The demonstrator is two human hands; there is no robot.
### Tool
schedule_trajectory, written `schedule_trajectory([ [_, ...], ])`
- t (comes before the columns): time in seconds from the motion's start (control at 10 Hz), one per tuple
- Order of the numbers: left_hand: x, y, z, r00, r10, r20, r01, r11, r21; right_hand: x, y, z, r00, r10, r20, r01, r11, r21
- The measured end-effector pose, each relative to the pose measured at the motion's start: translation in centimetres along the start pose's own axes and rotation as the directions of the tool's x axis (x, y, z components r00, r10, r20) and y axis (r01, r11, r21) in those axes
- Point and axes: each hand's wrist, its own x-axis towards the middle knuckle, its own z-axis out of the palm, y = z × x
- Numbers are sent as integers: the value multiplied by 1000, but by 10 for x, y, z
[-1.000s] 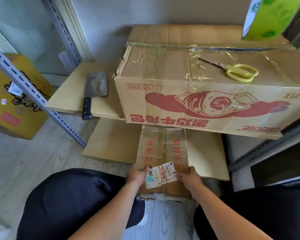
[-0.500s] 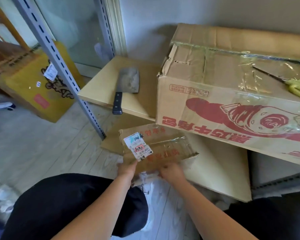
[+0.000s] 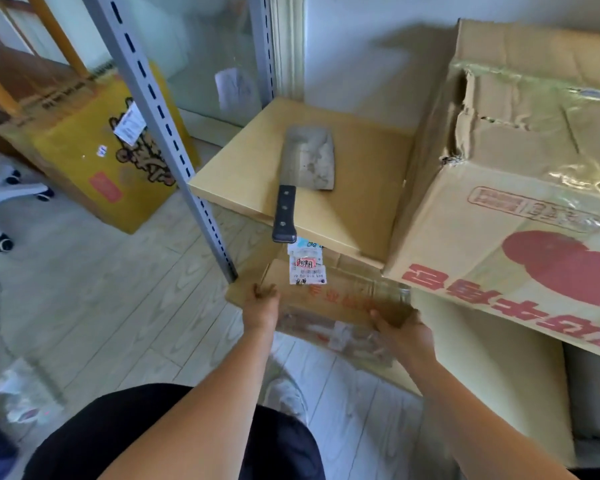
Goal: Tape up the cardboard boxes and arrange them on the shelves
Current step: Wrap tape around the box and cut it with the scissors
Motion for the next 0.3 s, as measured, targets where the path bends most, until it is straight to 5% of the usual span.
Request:
schedule_trajectory([
  [0.2,2,11,9,996,83,41,-85,995,54,21,-7,13,999,-17,27,13,987,162],
  [0.3,-6,7,8,1000,10,-30,-4,983,182,12,-5,10,993,85,77,-98,976,195],
])
